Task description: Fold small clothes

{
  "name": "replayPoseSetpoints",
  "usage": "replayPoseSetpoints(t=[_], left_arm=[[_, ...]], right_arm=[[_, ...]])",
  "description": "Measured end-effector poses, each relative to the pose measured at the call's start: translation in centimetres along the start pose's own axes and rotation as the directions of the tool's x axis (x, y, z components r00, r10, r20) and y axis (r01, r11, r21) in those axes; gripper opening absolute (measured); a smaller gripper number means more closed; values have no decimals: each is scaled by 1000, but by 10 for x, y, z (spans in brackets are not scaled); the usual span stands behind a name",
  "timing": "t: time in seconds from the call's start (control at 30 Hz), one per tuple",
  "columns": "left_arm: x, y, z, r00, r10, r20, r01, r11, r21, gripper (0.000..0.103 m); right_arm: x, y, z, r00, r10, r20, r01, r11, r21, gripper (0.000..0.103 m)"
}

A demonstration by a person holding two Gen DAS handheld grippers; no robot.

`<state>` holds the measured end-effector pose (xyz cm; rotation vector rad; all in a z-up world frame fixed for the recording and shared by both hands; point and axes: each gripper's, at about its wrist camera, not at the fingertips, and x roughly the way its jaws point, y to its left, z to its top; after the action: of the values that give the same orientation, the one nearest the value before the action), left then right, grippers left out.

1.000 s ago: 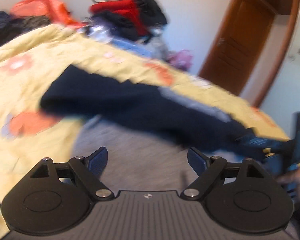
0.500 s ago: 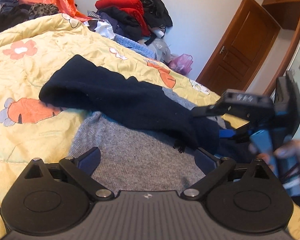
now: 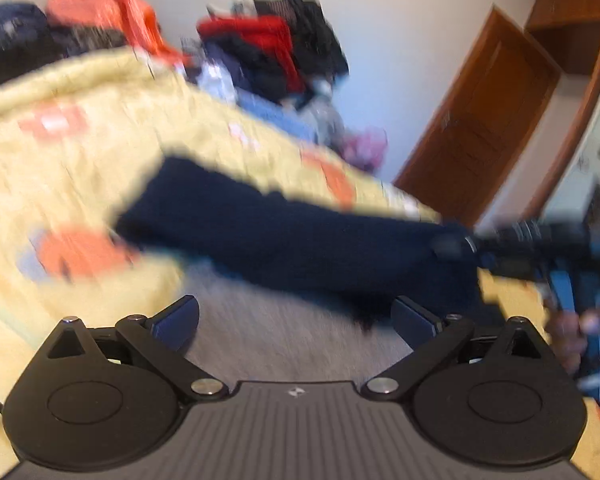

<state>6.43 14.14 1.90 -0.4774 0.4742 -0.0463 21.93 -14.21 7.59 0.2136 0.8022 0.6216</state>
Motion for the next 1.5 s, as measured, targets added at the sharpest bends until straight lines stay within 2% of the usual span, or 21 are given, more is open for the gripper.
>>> replayPoseSetpoints(t=[0.1, 0.17, 0.23, 0.3, 0.47, 0.57, 0.73, 0.77, 0.8, 0.83, 0.9, 0.93, 1.1, 1.13, 1.2, 1.27, 1.3, 1.37, 1.4, 1.43, 1.5], left_arm=[[-9, 30, 29, 997, -40, 67, 52, 980, -193, 103], [5, 50, 43, 998, -52, 27, 58, 956, -288, 103], [21, 63, 50, 999, -21, -24, 12, 947, -322, 103], [33, 71, 55, 998, 14, -64, -34, 943, -330, 103], [47, 71, 64, 997, -5, -81, -20, 953, -302, 103], [66, 58, 72, 991, -10, -134, -21, 973, -232, 103], [104, 37, 76, 975, 15, -222, -43, 991, -123, 102], [111, 35, 75, 969, 30, -245, -58, 992, -110, 97], [118, 32, 73, 963, 45, -267, -70, 994, -85, 82], [123, 28, 72, 960, 65, -272, -82, 995, -52, 73], [131, 20, 71, 950, 115, -290, -110, 993, 34, 8], [135, 20, 70, 943, 132, -305, -124, 991, 44, 8], [116, 3, 81, 965, 183, -189, -154, 976, 157, 5], [118, 1, 82, 962, 197, -186, -166, 971, 172, 5], [130, 1, 75, 943, 246, -224, -200, 957, 212, 5], [136, -2, 63, 937, 274, -216, -214, 940, 265, 5], [136, -7, 59, 938, 290, -192, -223, 924, 311, 6], [132, -13, 56, 938, 302, -169, -229, 908, 351, 9], [128, -15, 55, 941, 296, -165, -221, 905, 364, 9], [125, -17, 55, 942, 294, -162, -217, 902, 374, 11], [114, -17, 55, 945, 279, -169, -202, 908, 366, 21]], right_arm=[[-24, -19, 8, 999, 5, 33, -5, 1000, 8, 19], [-32, -31, 14, 999, -2, 49, 1, 1000, 20, 19], [-39, -39, 21, 998, -10, 62, 9, 1000, 26, 18], [-46, -45, 26, 997, -13, 77, 11, 1000, 21, 19], [-63, -86, 27, 996, -49, 76, 42, 995, 87, 19], [-57, -115, 17, 993, -112, 31, 107, 987, 122, 18], [-43, -146, -8, 992, -125, -11, 125, 972, 200, 18], [-40, -148, -12, 993, -121, -16, 122, 971, 207, 18], [-39, -150, -16, 992, -121, -21, 122, 971, 207, 18], [-37, -151, -17, 992, -120, -26, 123, 971, 207, 19], [-36, -153, -18, 993, -115, -27, 118, 971, 210, 18], [-37, -154, -16, 993, -113, -26, 116, 971, 208, 19], [-59, -154, -7, 997, -75, 35, 66, 975, 212, 18], [-57, -158, -8, 996, -83, 23, 76, 974, 212, 18], [-43, -165, -14, 991, -129, -32, 133, 967, 216, 18], [-38, -165, -21, 993, -119, -23, 121, 969, 214, 18], [-37, -164, -22, 995, -103, -10, 103, 969, 224, 20], [-40, -166, -25, 997, -78, 11, 72, 961, 266, 33], [-43, -168, -26, 998, -57, 24, 47, 957, 287, 47], [-49, -169, -27, 998, -41, 40, 26, 949, 315, 56], [-62, -171, -29, 998, -17, 61, -6, 935, 354, 58]])
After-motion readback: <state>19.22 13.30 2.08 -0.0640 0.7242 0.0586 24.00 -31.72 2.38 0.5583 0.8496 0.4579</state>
